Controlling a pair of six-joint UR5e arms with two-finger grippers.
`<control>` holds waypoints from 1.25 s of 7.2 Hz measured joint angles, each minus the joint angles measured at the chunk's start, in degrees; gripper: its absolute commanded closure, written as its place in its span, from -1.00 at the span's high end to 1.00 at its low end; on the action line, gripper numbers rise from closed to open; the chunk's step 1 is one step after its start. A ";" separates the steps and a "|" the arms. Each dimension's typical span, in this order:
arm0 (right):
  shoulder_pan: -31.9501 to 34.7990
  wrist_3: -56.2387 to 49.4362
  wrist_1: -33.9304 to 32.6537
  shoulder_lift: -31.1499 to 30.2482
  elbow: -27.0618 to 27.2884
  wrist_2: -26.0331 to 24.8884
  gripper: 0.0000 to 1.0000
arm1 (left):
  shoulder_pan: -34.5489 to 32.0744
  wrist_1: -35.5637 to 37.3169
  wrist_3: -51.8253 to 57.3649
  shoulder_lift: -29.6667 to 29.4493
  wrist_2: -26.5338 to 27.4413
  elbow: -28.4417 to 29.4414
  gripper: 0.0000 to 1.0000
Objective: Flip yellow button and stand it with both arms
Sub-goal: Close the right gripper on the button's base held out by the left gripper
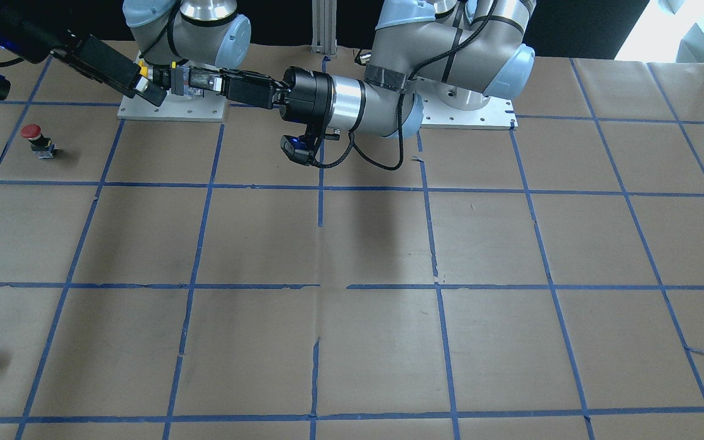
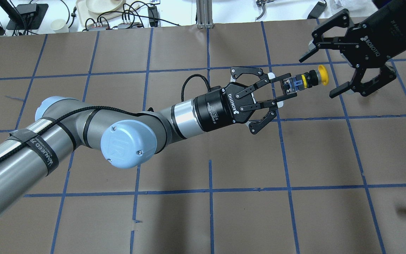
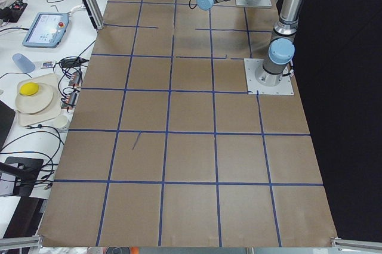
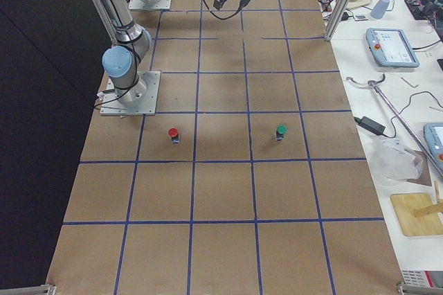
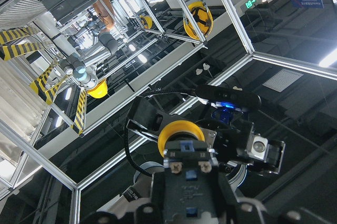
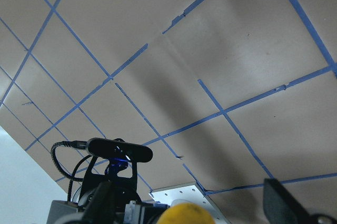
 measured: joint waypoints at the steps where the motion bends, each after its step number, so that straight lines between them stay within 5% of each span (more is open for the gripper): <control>1: -0.20 0.48 0.75 -0.18 -0.26 0.05 0.99 | -0.01 0.00 0.01 0.00 0.04 0.04 -0.80; 6: -0.41 1.76 4.19 -1.50 -0.54 0.02 0.78 | 0.04 0.02 0.04 -0.09 0.64 0.07 -0.80; 7: -0.84 1.88 4.16 -1.50 -0.88 0.06 0.55 | 0.03 0.04 0.08 -0.09 0.72 0.08 -0.79; 9: -1.99 2.07 5.30 -1.55 -1.33 0.27 0.45 | 0.03 0.05 0.06 -0.04 0.79 0.08 -0.79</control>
